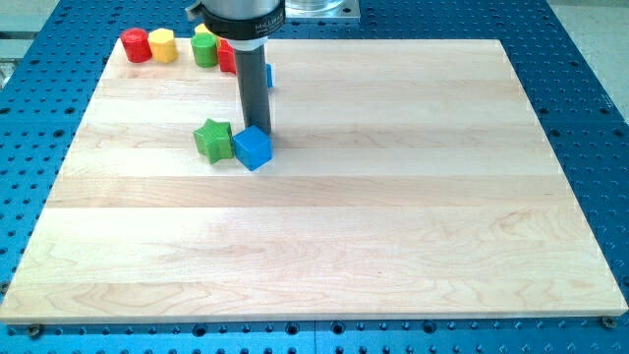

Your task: Move the green star towards the bottom center of the board

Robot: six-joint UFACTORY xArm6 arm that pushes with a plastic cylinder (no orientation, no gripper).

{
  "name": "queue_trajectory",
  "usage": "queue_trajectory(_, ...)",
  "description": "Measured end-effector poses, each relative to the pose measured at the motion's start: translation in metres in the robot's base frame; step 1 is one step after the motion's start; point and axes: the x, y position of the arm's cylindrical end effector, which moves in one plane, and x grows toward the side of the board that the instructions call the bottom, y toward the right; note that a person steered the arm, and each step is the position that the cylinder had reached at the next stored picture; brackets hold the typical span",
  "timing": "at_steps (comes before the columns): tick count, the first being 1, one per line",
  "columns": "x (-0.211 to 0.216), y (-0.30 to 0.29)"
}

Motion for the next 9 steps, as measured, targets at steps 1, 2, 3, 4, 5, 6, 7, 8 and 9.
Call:
queue_trajectory(1,-0.002,-0.042)
queue_trajectory(2,-0.004,-0.094)
queue_trajectory(3,0.027,-0.088)
queue_trajectory(4,0.018,0.002)
queue_trajectory(5,0.047,0.041)
queue_trajectory(6,0.032,-0.002)
queue_trajectory(7,0.057,-0.024)
queue_trajectory(8,0.061,-0.084)
queue_trajectory(9,0.099,-0.07)
